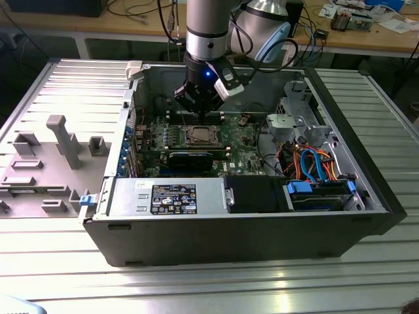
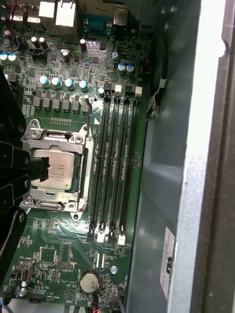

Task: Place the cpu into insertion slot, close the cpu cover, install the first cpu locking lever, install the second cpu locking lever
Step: 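Install the first cpu locking lever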

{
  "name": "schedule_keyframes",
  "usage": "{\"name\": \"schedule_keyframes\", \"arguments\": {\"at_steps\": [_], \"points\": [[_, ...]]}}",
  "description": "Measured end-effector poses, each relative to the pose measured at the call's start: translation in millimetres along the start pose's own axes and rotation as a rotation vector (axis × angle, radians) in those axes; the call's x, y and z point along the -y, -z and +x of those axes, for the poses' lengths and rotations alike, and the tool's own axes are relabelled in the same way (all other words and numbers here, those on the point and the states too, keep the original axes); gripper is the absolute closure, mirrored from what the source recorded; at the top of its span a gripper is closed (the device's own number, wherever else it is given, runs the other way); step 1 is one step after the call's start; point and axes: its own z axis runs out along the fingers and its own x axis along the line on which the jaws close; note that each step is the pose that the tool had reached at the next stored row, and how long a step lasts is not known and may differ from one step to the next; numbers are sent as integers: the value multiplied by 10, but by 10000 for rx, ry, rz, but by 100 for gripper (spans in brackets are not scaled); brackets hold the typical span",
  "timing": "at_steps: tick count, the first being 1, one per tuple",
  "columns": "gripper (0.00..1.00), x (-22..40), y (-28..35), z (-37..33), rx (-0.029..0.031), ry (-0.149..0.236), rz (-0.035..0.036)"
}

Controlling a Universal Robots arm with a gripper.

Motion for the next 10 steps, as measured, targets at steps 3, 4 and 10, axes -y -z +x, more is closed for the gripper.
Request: {"name": "schedule_keyframes", "arguments": {"at_steps": [3, 4, 10], "points": [[89, 0, 8, 0, 2, 0, -3], [89, 0, 9, 0, 2, 0, -3], [89, -2, 12, 17, -1, 0, 0]]}}
